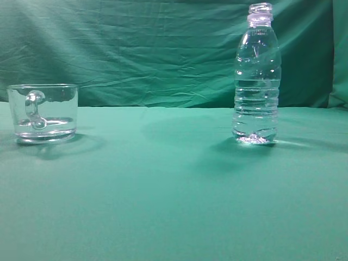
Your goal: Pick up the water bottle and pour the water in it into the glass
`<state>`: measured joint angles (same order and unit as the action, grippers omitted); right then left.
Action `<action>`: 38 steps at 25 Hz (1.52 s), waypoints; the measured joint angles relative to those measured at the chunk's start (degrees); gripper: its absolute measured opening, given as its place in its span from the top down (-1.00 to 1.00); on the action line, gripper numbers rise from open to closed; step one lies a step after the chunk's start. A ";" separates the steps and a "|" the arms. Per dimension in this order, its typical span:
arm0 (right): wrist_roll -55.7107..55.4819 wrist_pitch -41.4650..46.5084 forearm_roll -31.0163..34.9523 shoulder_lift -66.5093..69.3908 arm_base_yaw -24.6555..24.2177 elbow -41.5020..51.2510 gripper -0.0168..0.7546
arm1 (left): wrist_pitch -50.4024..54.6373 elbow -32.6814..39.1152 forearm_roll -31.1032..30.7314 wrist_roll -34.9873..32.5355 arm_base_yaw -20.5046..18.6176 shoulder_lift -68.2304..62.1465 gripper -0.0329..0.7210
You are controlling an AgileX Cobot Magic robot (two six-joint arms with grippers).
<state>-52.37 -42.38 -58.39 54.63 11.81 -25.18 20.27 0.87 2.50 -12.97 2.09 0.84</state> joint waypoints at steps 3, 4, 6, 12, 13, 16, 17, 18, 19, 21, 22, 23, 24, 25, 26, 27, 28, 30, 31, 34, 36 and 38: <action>-2.11 -1.17 -1.28 -4.71 0.00 0.00 0.96 | 0.00 0.00 0.00 0.00 0.00 0.00 0.91; -2.31 -1.69 -1.50 -6.03 0.00 0.00 0.96 | 0.00 0.00 0.00 0.00 0.00 0.00 0.91; -2.70 -2.68 -2.17 -8.91 0.00 0.00 0.96 | 0.00 0.00 0.00 0.00 0.00 0.00 0.91; -4.20 1.97 -0.56 -16.37 0.00 0.12 0.96 | 0.00 0.00 0.00 0.00 0.00 0.00 0.91; -4.80 4.92 1.17 -17.85 0.00 0.19 0.96 | 0.00 0.00 0.00 0.00 0.00 0.00 0.91; -5.60 15.00 6.22 -22.47 0.00 0.33 0.96 | 0.00 0.00 0.00 0.00 0.00 0.00 0.91; -5.69 18.82 7.90 -24.11 0.00 0.33 0.96 | 0.00 0.00 0.00 0.00 0.00 0.00 0.91; -5.69 22.13 9.66 -25.69 0.00 0.33 0.96 | 0.00 0.00 0.00 0.00 0.00 0.00 0.91; -5.26 26.34 11.08 -26.92 0.00 0.33 0.96 | 0.00 0.00 0.00 0.00 0.00 0.00 0.91; -2.55 33.66 14.58 -29.46 0.00 0.33 0.96 | 0.00 0.00 0.00 0.00 0.00 0.00 0.91; -0.30 36.59 16.83 -30.30 0.00 0.62 0.96 | 0.00 0.00 0.00 0.00 0.00 0.00 0.91; 3.85 38.60 19.29 -31.21 0.00 1.13 0.96 | 0.00 0.00 0.00 0.00 0.00 0.00 0.91; 9.66 39.74 23.46 -32.16 0.00 2.04 0.96 | 0.00 0.00 0.00 0.00 0.00 0.00 0.91; 16.95 40.28 29.18 -33.18 0.00 3.36 0.96 | 0.00 0.00 0.00 0.00 0.00 0.00 0.91; 23.74 40.77 36.25 -34.08 0.00 4.68 0.96 | 0.00 0.00 0.00 0.00 0.00 0.00 0.91; 31.96 41.39 42.50 -35.15 0.00 6.48 0.96 | 0.00 0.00 0.00 0.00 0.00 0.00 0.91; 39.24 41.85 49.39 -36.21 0.00 8.33 0.96 | 0.00 0.00 0.00 0.00 0.00 0.00 0.91; 48.06 43.92 57.74 -38.41 0.00 11.45 0.96 | 0.00 0.00 0.00 0.00 0.00 0.00 0.91; 50.42 45.62 59.95 -39.72 0.00 12.82 0.96 | 0.00 0.00 0.00 0.00 0.00 0.00 0.91; 53.03 51.16 61.57 -43.54 0.00 15.99 0.96 | 0.00 0.00 0.00 0.00 0.00 0.00 0.91; 53.28 54.69 61.34 -45.78 0.00 17.48 0.96 | 0.00 0.00 0.00 0.00 0.00 0.00 0.91; 53.36 56.62 60.97 -47.95 0.00 19.58 0.96 | 0.00 0.00 0.00 0.00 0.00 0.00 0.91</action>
<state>0.99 14.24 2.58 6.68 11.81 -5.60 20.27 0.87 2.50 -12.97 2.09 0.84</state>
